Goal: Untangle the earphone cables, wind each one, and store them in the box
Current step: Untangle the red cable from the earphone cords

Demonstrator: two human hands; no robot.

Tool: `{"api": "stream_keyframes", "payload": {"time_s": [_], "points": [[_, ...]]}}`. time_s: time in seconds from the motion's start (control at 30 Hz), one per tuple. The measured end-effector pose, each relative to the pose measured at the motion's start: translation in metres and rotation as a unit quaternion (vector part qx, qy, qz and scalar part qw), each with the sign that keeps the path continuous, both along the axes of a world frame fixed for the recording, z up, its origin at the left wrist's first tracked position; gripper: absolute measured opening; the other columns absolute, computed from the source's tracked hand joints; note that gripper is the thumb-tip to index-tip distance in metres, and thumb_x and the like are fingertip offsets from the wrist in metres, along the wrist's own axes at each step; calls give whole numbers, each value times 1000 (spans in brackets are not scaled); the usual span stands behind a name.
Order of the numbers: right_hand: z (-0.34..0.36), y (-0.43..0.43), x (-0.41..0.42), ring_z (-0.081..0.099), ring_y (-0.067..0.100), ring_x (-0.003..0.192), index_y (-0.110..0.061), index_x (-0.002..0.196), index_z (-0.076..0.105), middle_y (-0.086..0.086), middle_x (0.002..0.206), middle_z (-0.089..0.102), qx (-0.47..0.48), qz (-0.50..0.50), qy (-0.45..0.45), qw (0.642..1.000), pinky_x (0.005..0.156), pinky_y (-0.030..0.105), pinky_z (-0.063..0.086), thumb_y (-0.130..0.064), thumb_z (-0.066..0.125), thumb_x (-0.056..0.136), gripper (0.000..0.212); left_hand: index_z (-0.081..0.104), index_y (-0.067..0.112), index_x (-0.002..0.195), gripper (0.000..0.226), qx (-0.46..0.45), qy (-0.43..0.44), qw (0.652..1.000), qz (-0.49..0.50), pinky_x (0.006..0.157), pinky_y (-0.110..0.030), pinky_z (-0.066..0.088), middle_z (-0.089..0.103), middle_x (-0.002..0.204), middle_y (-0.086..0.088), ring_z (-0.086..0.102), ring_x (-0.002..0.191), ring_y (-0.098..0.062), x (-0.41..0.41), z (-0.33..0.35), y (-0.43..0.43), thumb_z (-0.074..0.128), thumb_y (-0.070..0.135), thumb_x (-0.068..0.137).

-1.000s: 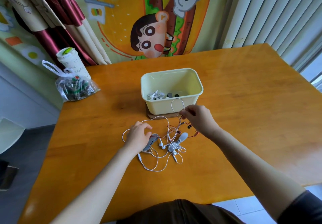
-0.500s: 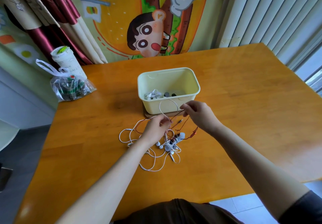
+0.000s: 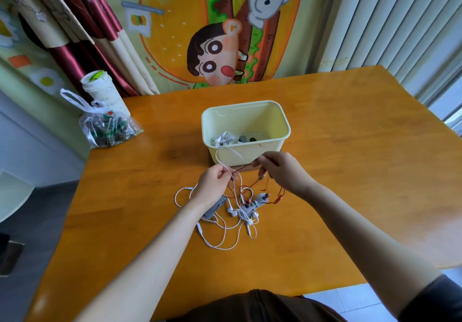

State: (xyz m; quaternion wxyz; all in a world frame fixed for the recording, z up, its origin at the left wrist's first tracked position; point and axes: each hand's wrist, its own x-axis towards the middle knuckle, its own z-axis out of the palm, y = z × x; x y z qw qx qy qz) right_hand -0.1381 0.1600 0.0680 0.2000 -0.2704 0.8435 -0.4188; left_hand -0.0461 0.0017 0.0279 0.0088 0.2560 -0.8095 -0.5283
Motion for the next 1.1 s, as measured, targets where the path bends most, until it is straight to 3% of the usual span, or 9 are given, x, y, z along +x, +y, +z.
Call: {"api": "stream_keyframes", "payload": {"time_s": [0.1,0.23,0.3,0.37,0.43,0.53,0.63,0.93,1.1], "points": [[7,0,0,45,-2,46,-13,88,66,-5,63,59,-56,-35,-8,998,47,10,35,-19,41,100,28,57,17,80,25,-36,-48,998,-3,61,-16,45,65,85,1,58,75,-14,8,-11,-6,41,10,99],[14,0,1,43,6,51,-21,84,63,-6,63,59,-87,-38,-14,995,47,14,36,-20,41,100,28,56,16,75,31,-68,-172,982,-32,72,-29,46,64,92,-6,54,75,-15,21,-33,-17,38,11,100],[15,-1,2,42,9,51,-22,84,64,-7,63,59,-97,-40,-15,994,48,18,35,-21,41,100,28,59,11,92,23,-82,-226,971,-15,79,-35,47,60,107,-16,57,90,-24,24,-37,-19,38,8,99],[17,-2,3,42,7,49,-20,85,64,-7,62,59,-99,-36,-16,994,47,16,35,-20,41,100,28,47,5,126,30,-94,-203,973,49,83,-32,44,52,126,-17,54,111,-27,22,-32,-18,41,3,97],[18,-3,4,43,1,45,-16,86,65,-7,61,59,-95,-26,-18,995,47,12,35,-18,41,100,27,42,8,133,40,-119,-98,985,83,79,-20,41,50,128,-12,52,109,-21,17,-19,-14,47,1,95],[17,-4,6,43,0,44,-14,88,66,-6,62,59,-87,-15,-27,996,45,12,35,-18,42,100,27,51,17,128,41,-115,52,992,-2,68,-9,44,53,118,-1,55,93,-17,5,8,0,57,1,90],[18,-5,6,43,-1,44,-12,88,67,-7,60,58,-85,-16,-28,996,47,12,34,-18,43,99,27,58,20,117,29,-31,79,991,-103,73,-12,44,61,110,3,58,94,-15,-7,22,18,62,9,90],[16,7,-2,45,-4,44,-16,84,66,-5,62,59,-65,-80,3,995,45,10,31,-21,41,100,31,53,13,91,11,-22,-32,992,-122,80,-37,51,67,80,6,63,87,-26,2,3,22,46,17,99],[17,8,-8,39,1,41,-16,83,66,-5,61,58,-95,-116,1,989,43,15,30,-21,39,100,32,49,22,86,15,-73,-111,981,-138,67,-24,47,61,77,4,58,71,-11,19,-22,7,44,19,100]]}}
